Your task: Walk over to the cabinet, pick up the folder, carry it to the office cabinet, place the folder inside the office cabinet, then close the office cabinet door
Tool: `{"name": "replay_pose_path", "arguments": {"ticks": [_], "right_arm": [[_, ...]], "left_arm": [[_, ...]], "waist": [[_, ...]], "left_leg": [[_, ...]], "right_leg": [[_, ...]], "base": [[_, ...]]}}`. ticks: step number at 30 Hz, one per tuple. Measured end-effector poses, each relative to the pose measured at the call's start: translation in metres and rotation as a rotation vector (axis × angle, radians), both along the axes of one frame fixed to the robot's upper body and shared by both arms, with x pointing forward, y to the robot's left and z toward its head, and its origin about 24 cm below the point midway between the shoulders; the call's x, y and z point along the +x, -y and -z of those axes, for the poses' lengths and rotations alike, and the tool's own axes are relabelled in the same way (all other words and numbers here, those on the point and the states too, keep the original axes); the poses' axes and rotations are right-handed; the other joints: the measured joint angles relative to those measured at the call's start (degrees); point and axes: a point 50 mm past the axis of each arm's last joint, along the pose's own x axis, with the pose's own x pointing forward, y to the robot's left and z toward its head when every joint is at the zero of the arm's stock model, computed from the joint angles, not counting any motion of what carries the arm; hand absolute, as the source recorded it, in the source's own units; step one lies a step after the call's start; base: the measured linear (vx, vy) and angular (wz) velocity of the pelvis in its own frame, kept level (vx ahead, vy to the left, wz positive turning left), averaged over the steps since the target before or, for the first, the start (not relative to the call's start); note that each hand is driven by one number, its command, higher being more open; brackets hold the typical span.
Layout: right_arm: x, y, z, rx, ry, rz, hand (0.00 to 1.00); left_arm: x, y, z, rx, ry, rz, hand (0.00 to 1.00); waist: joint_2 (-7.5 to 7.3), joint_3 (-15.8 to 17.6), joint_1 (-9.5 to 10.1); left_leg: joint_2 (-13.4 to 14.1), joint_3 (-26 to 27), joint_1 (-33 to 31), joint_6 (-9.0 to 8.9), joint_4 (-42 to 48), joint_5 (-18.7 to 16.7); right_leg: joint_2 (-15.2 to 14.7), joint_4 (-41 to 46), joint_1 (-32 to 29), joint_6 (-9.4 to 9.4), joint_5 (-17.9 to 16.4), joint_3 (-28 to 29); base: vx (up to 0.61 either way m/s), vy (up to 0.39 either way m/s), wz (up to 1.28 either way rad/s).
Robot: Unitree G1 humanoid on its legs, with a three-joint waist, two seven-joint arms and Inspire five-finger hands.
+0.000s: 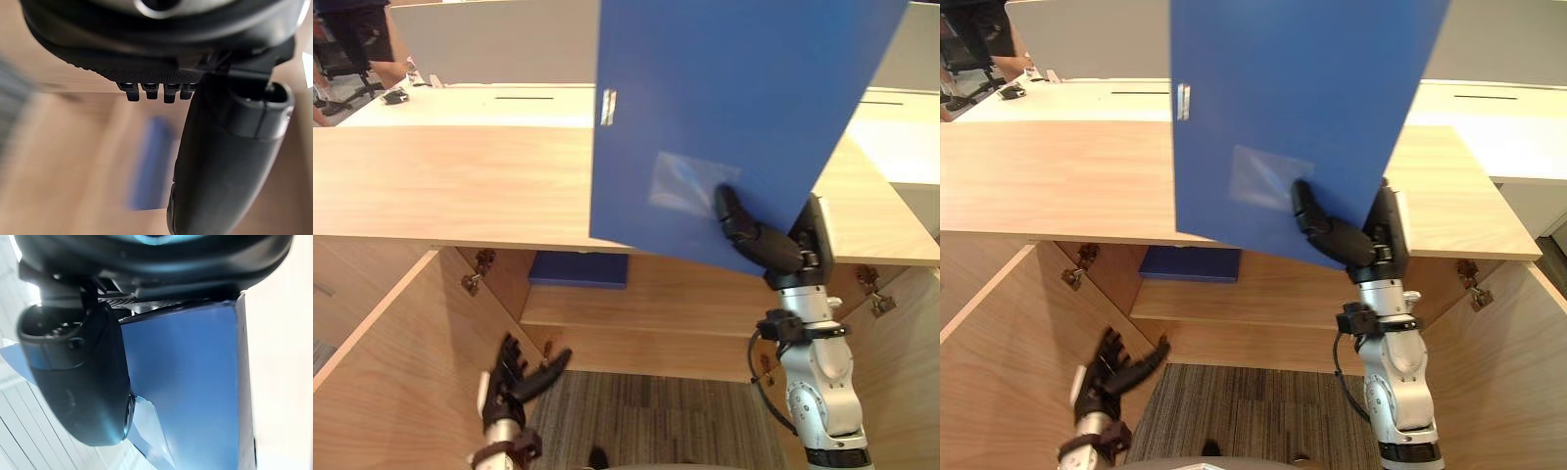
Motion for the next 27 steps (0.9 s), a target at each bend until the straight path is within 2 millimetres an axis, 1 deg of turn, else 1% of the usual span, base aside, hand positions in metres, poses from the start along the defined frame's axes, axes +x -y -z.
{"name": "replay_pose_path", "arguments": {"ticks": [1,2,3,4,5,6,7,8,9,10,11,12,13,14,16,17,18,19,22,24,26,27], "right_arm": [[0.000,-0.006,0.004,-0.009,-0.015,-0.032,0.00],[0.000,-0.015,0.010,-0.030,-0.041,-0.075,0.00],[0.000,-0.020,0.015,-0.050,-0.057,-0.095,0.00],[-0.001,-0.029,0.025,-0.090,-0.094,-0.138,0.00],[0.000,-0.039,0.035,-0.136,-0.129,-0.184,0.00],[0.004,-0.046,0.041,-0.172,-0.145,-0.224,0.00],[0.007,-0.051,0.044,-0.201,-0.151,-0.247,0.00],[0.016,-0.059,0.051,-0.294,-0.162,-0.280,0.00],[0.020,-0.060,0.053,-0.324,-0.169,-0.288,0.00],[0.026,-0.063,0.059,-0.399,-0.178,-0.305,0.00],[0.030,-0.067,0.062,-0.480,-0.175,-0.317,0.00],[0.033,-0.070,0.063,-0.545,-0.165,-0.326,0.00],[0.035,-0.072,0.064,-0.579,-0.162,-0.328,0.00],[0.041,-0.073,0.066,-0.615,-0.170,-0.316,0.00],[0.047,-0.069,0.066,-0.625,-0.182,-0.279,0.00],[0.059,-0.060,0.063,-0.600,-0.206,-0.196,0.00],[0.093,-0.043,0.022,-0.069,-0.241,0.026,0.00],[0.093,-0.045,0.007,0.020,-0.191,0.028,0.00],[0.096,-0.047,-0.003,0.100,-0.162,0.018,0.00],[0.100,-0.045,-0.012,0.147,-0.146,0.027,0.00],[0.116,-0.037,-0.053,0.266,-0.058,0.052,0.00],[0.125,-0.028,-0.085,0.417,-0.012,0.079,0.00]], "left_arm": [[-0.007,0.001,0.009,0.003,-0.060,0.017,1.00],[-0.019,0.001,0.019,0.007,-0.136,0.036,1.00],[-0.024,-0.001,0.023,0.013,-0.172,0.047,1.00],[-0.029,-0.008,0.027,0.030,-0.214,0.055,1.00],[-0.030,-0.016,0.031,0.060,-0.254,0.070,1.00],[-0.022,-0.021,0.032,0.080,-0.261,0.079,1.00],[-0.016,-0.024,0.032,0.090,-0.260,0.082,1.00],[0.002,-0.027,0.031,0.113,-0.239,0.094,1.00],[0.010,-0.026,0.030,0.114,-0.226,0.102,1.00],[0.025,-0.023,0.027,0.112,-0.190,0.107,1.00],[0.039,-0.021,0.022,0.116,-0.148,0.119,1.00],[0.049,-0.020,0.019,0.119,-0.121,0.129,1.00],[0.055,-0.018,0.017,0.121,-0.106,0.136,1.00],[0.070,-0.015,0.011,0.127,-0.061,0.151,1.00],[0.085,-0.012,0.004,0.141,-0.016,0.172,1.00],[0.104,-0.008,-0.007,0.148,0.053,0.176,1.00],[0.144,0.006,-0.042,0.141,0.245,0.162,1.00],[0.149,0.019,-0.047,0.105,0.288,0.165,1.00],[0.152,0.020,-0.053,0.101,0.316,0.157,1.00],[0.154,0.019,-0.056,0.107,0.329,0.155,1.00],[0.161,0.022,-0.073,0.102,0.407,0.128,1.00],[0.168,0.027,-0.084,0.086,0.463,0.097,1.00]], "waist": [[-0.07,0.0,-0.03],[-0.16,0.0,-0.04],[-0.25,0.1,-0.03],[-0.38,0.2,0.09],[-0.30,1.6,0.17],[-0.69,3.7,0.18],[-0.79,5.1,0.22],[-0.48,8.5,0.42],[-0.26,10.1,0.46],[0.26,12.9,0.60],[0.70,14.5,0.78],[1.01,15.8,0.74],[1.18,16.6,0.75],[1.67,18.2,0.74],[2.41,20.0,0.71],[3.38,22.0,0.72],[4.15,23.4,2.60],[4.15,23.4,3.26],[4.14,23.4,4.00],[4.14,23.4,4.22],[4.14,23.4,5.07],[4.20,23.4,5.45]], "left_leg": [[0.1,0.2,-0.1,-0.02,0.0,0.0],[0.2,0.5,-0.4,-0.03,0.0,0.0],[0.3,0.8,-0.6,-0.05,0.1,0.0],[0.6,1.2,-1.2,-0.10,0.3,0.0],[0.9,1.6,-2.8,-0.41,1.8,-0.4],[1.5,1.8,-5.2,-0.47,5.4,-1.7],[1.9,2.0,-7.6,-0.49,8.5,-2.9],[3.2,2.3,-14.1,-0.50,16.5,-5.7],[3.8,2.3,-16.1,-0.34,19.3,-6.6],[4.8,2.2,-19.5,-0.18,24.2,-8.2],[5.5,2.3,-22.9,-0.57,28.1,-10.1],[5.8,2.4,-25.0,-0.71,30.8,-11.3],[6.0,2.4,-26.4,-0.74,32.4,-11.9],[6.5,2.4,-30.1,-0.57,35.9,-12.9],[7.0,2.2,-33.7,-0.46,38.8,-13.5],[7.6,2.0,-38.7,-0.06,43.0,-14.5],[9.0,0.5,-51.8,0.50,52.8,-16.8],[9.7,0.6,-51.8,0.80,53.8,-17.1],[9.8,0.3,-53.3,0.01,54.3,-17.7],[9.7,-0.1,-54.9,-0.03,54.9,-17.7],[9.8,-0.3,-59.6,0.61,56.8,-17.2],[9.8,-0.8,-62.6,0.72,57.9,-17.1]], "right_leg": [[0.0,0.0,-0.3,-0.01,0.0,0.2],[0.1,0.0,-0.7,-0.13,0.1,0.5],[0.2,0.0,-1.0,-0.21,0.2,0.9],[0.3,0.4,-2.0,-0.38,0.3,1.4],[0.3,1.8,-3.8,-0.68,0.1,1.8],[0.4,4.1,-5.9,-1.11,-0.3,2.3],[0.7,5.9,-7.7,-1.34,-0.6,2.7],[1.1,10.4,-12.9,-1.48,-1.6,3.2],[1.3,12.3,-14.5,-1.58,-2.0,3.3],[1.5,16.6,-17.9,-1.55,-3.4,3.6],[1.6,20.8,-21.5,-1.54,-5.0,4.0],[1.6,23.8,-24.0,-1.58,-6.2,4.4],[1.6,25.7,-25.6,-1.58,-6.8,4.8],[1.6,29.4,-29.7,-1.89,-8.3,5.3],[1.5,32.4,-33.5,-1.85,-8.9,5.6],[1.1,37.0,-38.7,-1.39,-9.5,5.9],[0.7,48.1,-51.8,-1.92,-13.2,5.5],[0.8,48.8,-51.6,-2.14,-13.7,5.0],[0.7,49.9,-53.1,-2.48,-14.5,4.9],[0.5,51.1,-54.7,-2.62,-14.9,4.5],[0.2,53.5,-59.6,-2.64,-15.1,4.6],[0.2,54.5,-62.4,-2.64,-15.1,4.3]], "base": [[0.00,0.001,-0.12],[0.00,0.001,-0.14],[0.00,0.007,-0.19],[-0.03,0.009,-0.21],[-0.06,0.001,-0.21],[-0.09,-0.018,-0.17],[-0.16,-0.048,-0.23],[-0.18,-0.048,-0.19],[-0.25,-0.029,-0.17],[-0.25,0.015,-0.07],[-0.30,0.036,-0.10],[-0.20,0.029,-0.11],[-0.20,0.027,-0.15],[-0.14,0.017,-0.13],[-0.18,0.034,-0.07],[-0.31,-0.019,0.14],[-0.25,-0.046,0.11],[-0.15,-0.082,0.13],[0.00,-0.050,0.04],[0.00,-0.049,0.11],[-0.04,-0.054,0.09],[-0.05,-0.041,0.07]]}}
